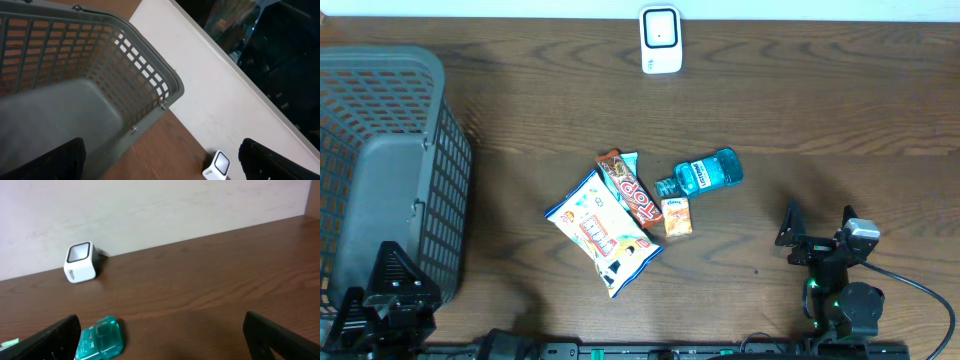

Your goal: Scan the item barcode

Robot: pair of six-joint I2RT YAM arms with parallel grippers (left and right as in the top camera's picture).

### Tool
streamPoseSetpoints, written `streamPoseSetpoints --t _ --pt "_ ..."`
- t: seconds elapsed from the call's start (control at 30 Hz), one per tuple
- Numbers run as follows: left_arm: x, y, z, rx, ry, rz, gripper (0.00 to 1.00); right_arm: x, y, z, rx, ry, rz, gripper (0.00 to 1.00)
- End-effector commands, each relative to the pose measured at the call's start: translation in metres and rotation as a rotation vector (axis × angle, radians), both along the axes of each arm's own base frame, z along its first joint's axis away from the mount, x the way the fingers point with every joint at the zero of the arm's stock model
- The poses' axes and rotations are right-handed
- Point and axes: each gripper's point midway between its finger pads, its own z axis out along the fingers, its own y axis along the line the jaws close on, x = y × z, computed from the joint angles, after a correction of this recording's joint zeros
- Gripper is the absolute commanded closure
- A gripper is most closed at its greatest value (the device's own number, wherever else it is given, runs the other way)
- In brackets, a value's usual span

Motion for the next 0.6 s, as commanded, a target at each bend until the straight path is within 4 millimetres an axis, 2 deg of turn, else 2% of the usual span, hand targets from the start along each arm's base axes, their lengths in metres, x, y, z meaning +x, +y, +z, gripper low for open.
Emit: streamPoseSetpoints --t 0.0,0.2,0.37,0.57 --pt "-0.001 0.004 -0.002 0.001 0.001 0.028 0.02 0.000 -0.001 0.000 0.001 -0.002 -0.006 0.01" --pt "-0.001 0.005 -0.004 0.005 0.010 0.033 0.02 0.000 -0.001 0.000 0.001 -0.002 -0.006 0.01" --pt "-0.005 0.013 -0.001 0.019 0.003 0.086 0.02 0.000 -0.001 0.000 0.000 -0.002 -0.006 0.01" --pt "-0.010 0.015 0.002 0.106 0.022 0.075 0.02 0.000 -0.001 0.000 0.001 -0.002 -0.006 0.01"
